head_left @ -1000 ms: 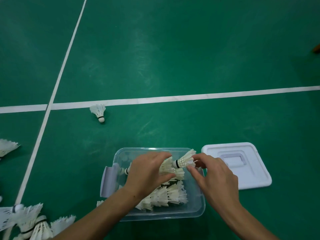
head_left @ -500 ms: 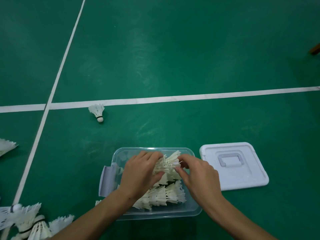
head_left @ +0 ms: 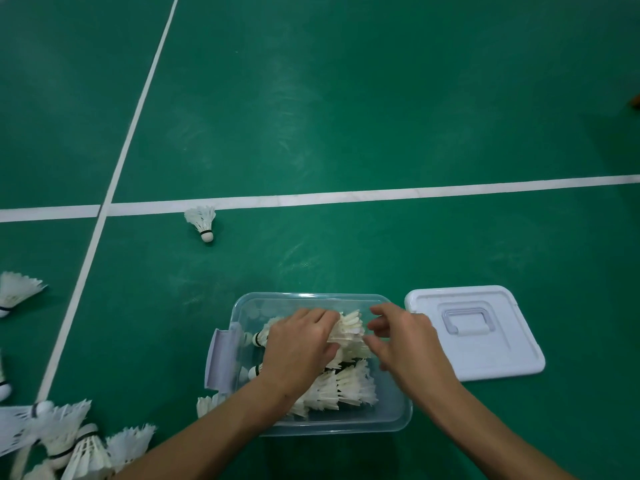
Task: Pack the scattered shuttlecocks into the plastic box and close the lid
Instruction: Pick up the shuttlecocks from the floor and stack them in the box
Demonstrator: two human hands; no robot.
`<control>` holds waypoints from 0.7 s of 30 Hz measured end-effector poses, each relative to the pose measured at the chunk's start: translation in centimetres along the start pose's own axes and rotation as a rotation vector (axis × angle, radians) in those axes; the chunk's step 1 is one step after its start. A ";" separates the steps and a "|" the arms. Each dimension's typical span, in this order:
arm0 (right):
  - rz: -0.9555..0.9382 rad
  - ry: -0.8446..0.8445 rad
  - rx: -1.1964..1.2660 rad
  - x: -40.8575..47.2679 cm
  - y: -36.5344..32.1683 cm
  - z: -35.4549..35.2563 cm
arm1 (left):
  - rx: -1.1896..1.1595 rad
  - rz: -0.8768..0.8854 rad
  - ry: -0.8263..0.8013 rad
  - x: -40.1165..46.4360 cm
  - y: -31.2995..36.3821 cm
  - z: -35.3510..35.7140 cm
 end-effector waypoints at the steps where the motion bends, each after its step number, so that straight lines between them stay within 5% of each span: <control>1: 0.010 0.016 0.051 -0.2 0.3 -0.5 | -0.016 0.005 0.008 -0.1 -0.1 0.0; 13: -0.093 0.048 0.185 -0.4 -0.7 -1.7 | -0.348 -0.068 0.206 -1.3 -1.0 -4.4; 21: -0.363 -0.041 0.084 2.0 -9.3 -1.9 | -0.629 -0.224 0.418 -4.0 -8.0 -12.1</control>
Point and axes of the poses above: each hand's wrist, its own x-axis towards the middle knuckle, its own z-axis out of the palm, y = z × x, the point moved 1 cm from there along x, towards the middle knuckle, and after that the axes turned 7 degrees about z, right-handed, at the moved point
